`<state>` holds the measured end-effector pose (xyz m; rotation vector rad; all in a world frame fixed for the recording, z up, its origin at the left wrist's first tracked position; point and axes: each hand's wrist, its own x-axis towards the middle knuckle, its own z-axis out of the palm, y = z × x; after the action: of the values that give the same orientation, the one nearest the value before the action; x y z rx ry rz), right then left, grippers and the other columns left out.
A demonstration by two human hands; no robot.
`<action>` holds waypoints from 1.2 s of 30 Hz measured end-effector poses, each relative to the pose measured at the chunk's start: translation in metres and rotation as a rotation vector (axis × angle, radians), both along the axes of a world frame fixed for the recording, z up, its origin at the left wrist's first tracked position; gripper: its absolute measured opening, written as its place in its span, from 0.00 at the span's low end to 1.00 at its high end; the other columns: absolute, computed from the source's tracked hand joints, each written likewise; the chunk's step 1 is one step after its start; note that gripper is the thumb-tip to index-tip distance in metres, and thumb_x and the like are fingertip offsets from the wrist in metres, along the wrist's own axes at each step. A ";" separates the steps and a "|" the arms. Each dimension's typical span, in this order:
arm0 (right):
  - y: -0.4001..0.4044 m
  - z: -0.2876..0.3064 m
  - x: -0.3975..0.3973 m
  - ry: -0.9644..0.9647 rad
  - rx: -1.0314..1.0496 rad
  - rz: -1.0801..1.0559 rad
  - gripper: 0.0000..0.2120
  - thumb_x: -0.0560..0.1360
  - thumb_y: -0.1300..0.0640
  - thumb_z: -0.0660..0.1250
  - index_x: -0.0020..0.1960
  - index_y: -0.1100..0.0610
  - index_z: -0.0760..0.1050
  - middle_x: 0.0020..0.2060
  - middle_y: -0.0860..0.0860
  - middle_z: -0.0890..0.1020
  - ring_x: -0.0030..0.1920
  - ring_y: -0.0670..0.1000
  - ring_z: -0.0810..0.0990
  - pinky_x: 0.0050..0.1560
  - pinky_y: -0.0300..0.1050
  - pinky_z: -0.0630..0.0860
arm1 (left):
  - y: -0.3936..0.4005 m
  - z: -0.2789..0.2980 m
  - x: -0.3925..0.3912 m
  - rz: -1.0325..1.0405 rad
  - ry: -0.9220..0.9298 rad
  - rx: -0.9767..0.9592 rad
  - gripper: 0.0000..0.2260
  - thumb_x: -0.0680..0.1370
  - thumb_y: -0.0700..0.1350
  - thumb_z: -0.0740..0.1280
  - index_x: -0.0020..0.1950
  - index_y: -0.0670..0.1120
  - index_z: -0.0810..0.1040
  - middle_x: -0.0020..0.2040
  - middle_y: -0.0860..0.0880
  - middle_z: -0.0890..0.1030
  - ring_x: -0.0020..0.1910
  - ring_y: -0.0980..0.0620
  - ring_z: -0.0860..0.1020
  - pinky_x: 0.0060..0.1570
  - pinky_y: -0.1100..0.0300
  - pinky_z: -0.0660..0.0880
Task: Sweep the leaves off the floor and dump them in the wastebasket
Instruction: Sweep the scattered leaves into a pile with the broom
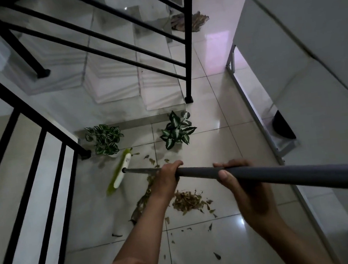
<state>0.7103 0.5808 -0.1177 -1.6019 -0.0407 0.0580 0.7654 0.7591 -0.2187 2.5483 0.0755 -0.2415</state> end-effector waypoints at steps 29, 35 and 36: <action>-0.029 0.020 -0.006 -0.038 -0.063 -0.082 0.09 0.67 0.49 0.70 0.43 0.49 0.73 0.37 0.51 0.80 0.41 0.43 0.80 0.38 0.30 0.76 | -0.025 0.029 -0.002 -0.181 0.053 0.056 0.15 0.75 0.36 0.63 0.60 0.49 0.74 0.52 0.44 0.80 0.50 0.46 0.78 0.47 0.56 0.73; -0.008 -0.008 0.003 -0.044 -0.019 -0.065 0.09 0.67 0.48 0.66 0.46 0.49 0.73 0.43 0.52 0.81 0.44 0.46 0.80 0.43 0.36 0.78 | -0.004 0.010 0.011 -0.147 0.044 0.093 0.18 0.75 0.36 0.64 0.63 0.48 0.73 0.56 0.43 0.80 0.54 0.44 0.78 0.53 0.50 0.74; -0.006 -0.011 0.005 -0.051 -0.019 -0.062 0.10 0.67 0.48 0.66 0.46 0.50 0.73 0.43 0.52 0.81 0.44 0.47 0.81 0.43 0.37 0.78 | -0.002 0.006 0.014 -0.141 0.039 0.100 0.18 0.75 0.36 0.65 0.63 0.48 0.73 0.56 0.43 0.80 0.54 0.43 0.78 0.53 0.50 0.74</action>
<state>0.7155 0.5750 -0.1292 -1.6221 -0.0302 -0.0308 0.7791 0.7571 -0.2129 2.6520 -0.0801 -0.3503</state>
